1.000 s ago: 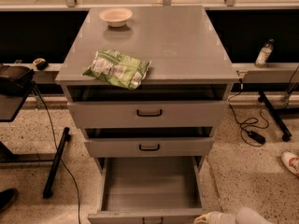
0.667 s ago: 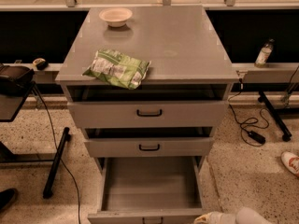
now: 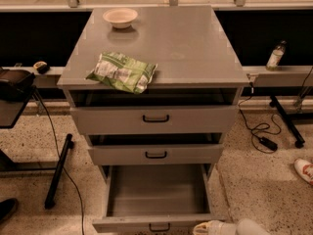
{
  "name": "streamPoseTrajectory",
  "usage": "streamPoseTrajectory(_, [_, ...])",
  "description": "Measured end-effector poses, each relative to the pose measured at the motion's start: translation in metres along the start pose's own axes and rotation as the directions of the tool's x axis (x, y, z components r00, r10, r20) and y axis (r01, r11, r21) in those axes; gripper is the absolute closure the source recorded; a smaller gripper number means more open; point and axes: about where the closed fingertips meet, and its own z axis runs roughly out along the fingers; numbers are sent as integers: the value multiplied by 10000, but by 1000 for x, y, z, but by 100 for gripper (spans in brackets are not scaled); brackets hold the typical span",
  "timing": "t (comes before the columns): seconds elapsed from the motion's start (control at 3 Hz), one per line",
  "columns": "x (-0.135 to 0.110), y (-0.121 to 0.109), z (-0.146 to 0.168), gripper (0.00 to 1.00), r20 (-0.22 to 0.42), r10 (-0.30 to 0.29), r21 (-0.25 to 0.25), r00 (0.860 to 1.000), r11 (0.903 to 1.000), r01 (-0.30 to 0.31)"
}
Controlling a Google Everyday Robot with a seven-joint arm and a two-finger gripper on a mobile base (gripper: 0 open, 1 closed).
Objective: Close bottom drawer
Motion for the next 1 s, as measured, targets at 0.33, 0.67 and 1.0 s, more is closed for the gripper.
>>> streamPoseTrajectory(0.33, [-13,-16,37,100,656,586,808,9961,9947,-638])
streamPoseTrajectory(0.67, [-15,-17,40,100,733,647,895,9952,9934,-712])
streamPoseTrajectory(1.0, [-35,-48,72,100,1531,984,1680,9833,9779,-1241])
